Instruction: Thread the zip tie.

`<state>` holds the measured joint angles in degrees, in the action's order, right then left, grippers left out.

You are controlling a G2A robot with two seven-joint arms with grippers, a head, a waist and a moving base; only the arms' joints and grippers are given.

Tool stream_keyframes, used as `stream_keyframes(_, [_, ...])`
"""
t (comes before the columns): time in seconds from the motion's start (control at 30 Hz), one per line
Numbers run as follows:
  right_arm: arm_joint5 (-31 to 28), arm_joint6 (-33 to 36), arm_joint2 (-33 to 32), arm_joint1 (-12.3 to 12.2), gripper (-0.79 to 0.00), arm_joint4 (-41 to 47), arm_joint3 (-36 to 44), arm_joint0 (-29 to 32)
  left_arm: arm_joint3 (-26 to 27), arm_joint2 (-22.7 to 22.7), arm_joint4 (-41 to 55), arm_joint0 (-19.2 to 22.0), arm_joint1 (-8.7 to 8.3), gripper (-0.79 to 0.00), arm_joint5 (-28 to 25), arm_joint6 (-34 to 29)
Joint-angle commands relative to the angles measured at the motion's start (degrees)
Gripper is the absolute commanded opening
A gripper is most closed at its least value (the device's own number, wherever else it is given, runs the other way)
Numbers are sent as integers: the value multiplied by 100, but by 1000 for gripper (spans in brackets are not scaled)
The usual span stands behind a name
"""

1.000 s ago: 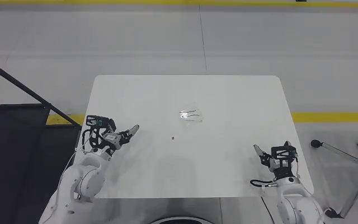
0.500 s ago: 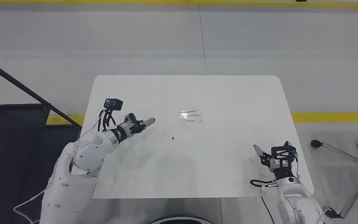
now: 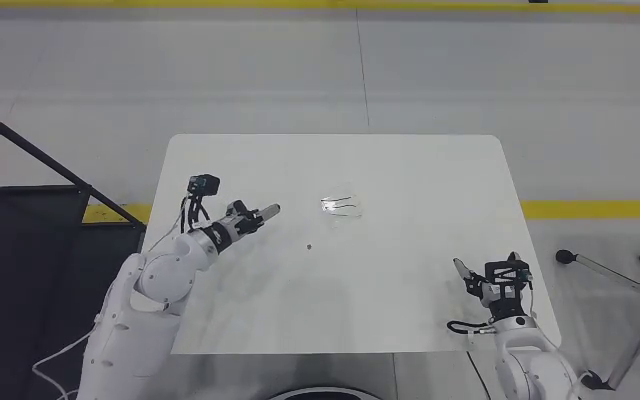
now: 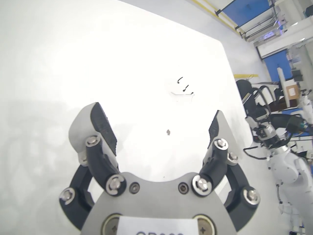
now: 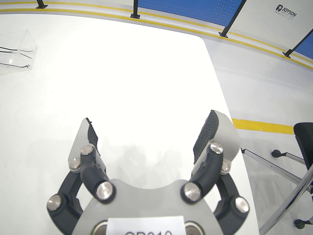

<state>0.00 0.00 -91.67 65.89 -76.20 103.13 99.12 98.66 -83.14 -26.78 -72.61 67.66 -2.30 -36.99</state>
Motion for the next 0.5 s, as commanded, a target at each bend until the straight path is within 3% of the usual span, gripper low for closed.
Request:
stream_keyframes(0.0, [0, 0, 0, 0, 0, 0, 0, 0, -173, 146, 274, 218, 37, 0, 274, 37])
stream_keyframes(0.33, [0, 0, 0, 0, 0, 0, 0, 0, -1376, 963, 1439, 1592, 205, 0, 1080, -1021])
stream_keyframes(0.47, [0, 0, 0, 0, 0, 0, 0, 0, -1794, 1206, 1634, 2010, 271, 0, 1423, -1066])
